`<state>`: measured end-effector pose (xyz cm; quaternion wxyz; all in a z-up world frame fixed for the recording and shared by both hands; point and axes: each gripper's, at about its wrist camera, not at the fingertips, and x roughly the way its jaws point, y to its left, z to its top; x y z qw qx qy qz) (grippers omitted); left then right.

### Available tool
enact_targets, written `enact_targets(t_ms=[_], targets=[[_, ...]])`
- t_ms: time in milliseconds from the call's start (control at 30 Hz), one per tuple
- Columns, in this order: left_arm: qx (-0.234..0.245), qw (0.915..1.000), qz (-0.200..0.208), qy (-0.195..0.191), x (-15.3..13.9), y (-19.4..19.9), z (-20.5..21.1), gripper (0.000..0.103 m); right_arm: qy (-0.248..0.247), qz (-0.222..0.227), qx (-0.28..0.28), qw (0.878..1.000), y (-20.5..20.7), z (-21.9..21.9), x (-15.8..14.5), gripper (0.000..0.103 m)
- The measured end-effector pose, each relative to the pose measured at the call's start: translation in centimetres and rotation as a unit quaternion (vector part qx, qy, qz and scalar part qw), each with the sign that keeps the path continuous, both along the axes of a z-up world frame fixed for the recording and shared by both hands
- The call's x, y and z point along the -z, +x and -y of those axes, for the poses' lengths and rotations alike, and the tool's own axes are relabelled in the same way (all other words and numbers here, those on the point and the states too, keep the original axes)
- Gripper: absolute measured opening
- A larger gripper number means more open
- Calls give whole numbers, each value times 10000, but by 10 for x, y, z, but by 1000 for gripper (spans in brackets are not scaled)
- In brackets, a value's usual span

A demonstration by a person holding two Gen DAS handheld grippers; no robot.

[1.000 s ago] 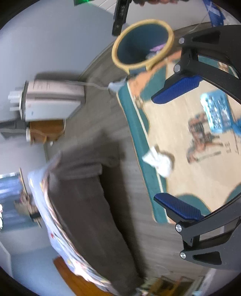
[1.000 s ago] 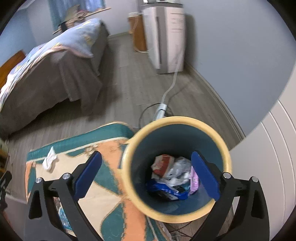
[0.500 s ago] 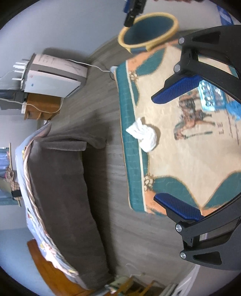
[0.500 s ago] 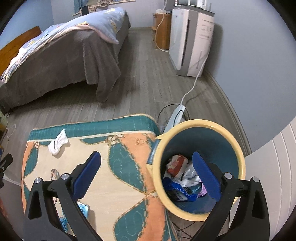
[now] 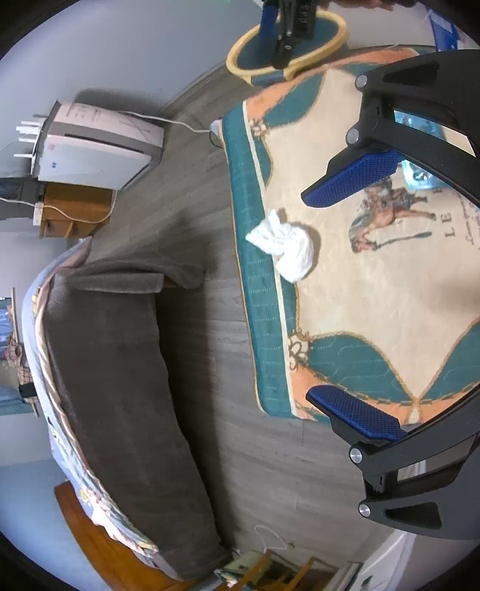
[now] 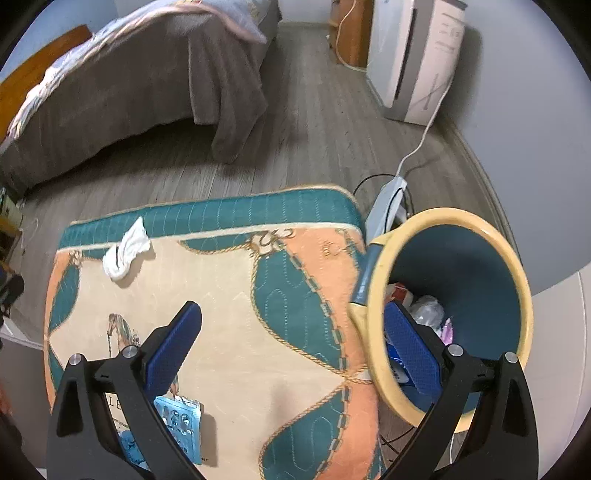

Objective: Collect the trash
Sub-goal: 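Move both open tools back over the cushion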

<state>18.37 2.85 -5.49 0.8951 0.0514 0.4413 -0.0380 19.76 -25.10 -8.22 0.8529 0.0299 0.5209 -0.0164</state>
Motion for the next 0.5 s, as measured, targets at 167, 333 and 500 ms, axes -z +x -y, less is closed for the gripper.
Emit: enact_targets(t_ms=[167, 333, 500], targets=[[-87, 9997, -193, -81, 12, 13, -8, 96, 102, -196, -259, 9994, 3, -21, 8, 97], [-23, 9994, -316, -135, 17, 24, -13, 96, 234, -413, -878, 9950, -12, -50, 15, 97], [-80, 9988, -228, -437, 9, 21, -21, 96, -273, -613, -1657, 9839, -34, -84, 29, 97]])
